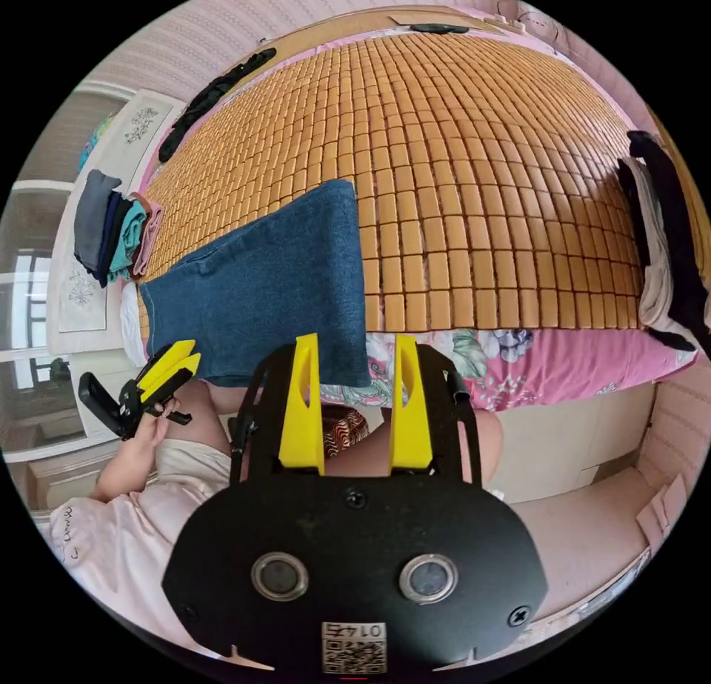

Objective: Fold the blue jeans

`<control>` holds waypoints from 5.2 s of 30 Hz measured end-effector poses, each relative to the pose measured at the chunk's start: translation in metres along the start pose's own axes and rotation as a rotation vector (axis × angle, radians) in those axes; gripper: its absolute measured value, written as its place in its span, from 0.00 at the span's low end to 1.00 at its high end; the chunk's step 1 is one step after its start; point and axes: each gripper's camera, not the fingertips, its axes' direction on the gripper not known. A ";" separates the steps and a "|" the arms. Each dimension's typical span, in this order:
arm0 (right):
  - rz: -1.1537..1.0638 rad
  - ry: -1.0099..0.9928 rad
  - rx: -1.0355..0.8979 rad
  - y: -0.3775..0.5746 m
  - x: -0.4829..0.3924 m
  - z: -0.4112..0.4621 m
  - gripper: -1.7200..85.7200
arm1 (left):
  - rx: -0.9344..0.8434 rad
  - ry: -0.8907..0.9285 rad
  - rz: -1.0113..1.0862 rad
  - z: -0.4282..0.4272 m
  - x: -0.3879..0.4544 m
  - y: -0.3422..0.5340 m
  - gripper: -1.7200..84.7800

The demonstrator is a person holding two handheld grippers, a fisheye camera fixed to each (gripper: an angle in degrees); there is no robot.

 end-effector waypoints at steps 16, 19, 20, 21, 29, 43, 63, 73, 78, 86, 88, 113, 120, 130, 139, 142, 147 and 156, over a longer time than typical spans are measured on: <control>-0.639 -0.389 0.182 0.074 -0.116 -0.069 0.04 | 0.125 0.029 -0.351 -0.091 -0.089 -0.007 0.11; -0.804 -0.296 0.035 0.093 -0.158 -0.027 0.04 | 0.249 0.059 -0.524 -0.147 -0.128 0.021 0.10; -0.808 -0.254 -0.044 0.096 -0.164 -0.001 0.04 | 0.272 0.111 -0.574 -0.161 -0.141 0.030 0.12; -0.800 -0.237 -0.082 0.097 -0.165 0.012 0.04 | 0.279 0.146 -0.593 -0.169 -0.151 0.036 0.14; -0.788 -0.153 -0.183 0.126 -0.158 0.038 0.04 | 0.157 0.287 -0.689 -0.137 -0.165 0.020 0.17; -1.059 -0.308 -0.057 0.137 -0.257 -0.014 0.13 | 0.221 -0.131 -0.497 -0.281 -0.200 -0.027 0.09; -0.620 -0.342 -0.156 0.132 -0.070 -0.038 0.09 | 0.085 -0.163 -0.491 -0.190 -0.195 0.005 0.09; -0.243 -0.635 -0.125 0.066 0.005 -0.059 0.20 | 0.089 0.004 -0.590 -0.142 -0.249 -0.004 0.19; -0.152 -0.670 -0.171 0.068 0.020 -0.067 0.13 | 0.027 -0.015 -0.522 -0.110 -0.239 -0.020 0.20; -0.133 -0.682 -0.163 0.094 0.072 -0.122 0.09 | -0.040 0.047 -0.462 -0.055 -0.216 -0.045 0.22; -0.103 -0.696 -0.151 0.107 0.088 -0.129 0.09 | -0.070 0.095 -0.423 -0.035 -0.203 -0.056 0.22; -0.585 -0.171 0.288 0.243 0.008 -0.416 0.06 | 0.117 0.229 -0.274 0.072 -0.029 -0.105 0.09; -0.338 -0.006 0.542 0.293 0.141 -0.594 0.07 | 0.229 0.502 0.136 0.106 0.172 -0.302 0.10; 0.422 0.313 0.549 0.272 0.372 -0.535 0.03 | 0.046 0.484 0.323 0.291 0.342 -0.397 0.10; 0.430 0.341 0.676 0.289 0.355 -0.500 0.01 | 0.067 0.559 0.354 0.285 0.342 -0.389 0.10; 0.406 0.345 0.686 0.299 0.339 -0.486 0.01 | 0.078 0.547 0.303 0.263 0.320 -0.371 0.10; 0.453 0.329 0.685 0.306 0.322 -0.457 0.02 | 0.076 0.459 0.241 0.231 0.273 -0.327 0.10; 0.245 0.446 0.698 0.324 0.222 -0.386 0.11 | 0.044 0.474 0.286 0.171 0.252 -0.282 0.10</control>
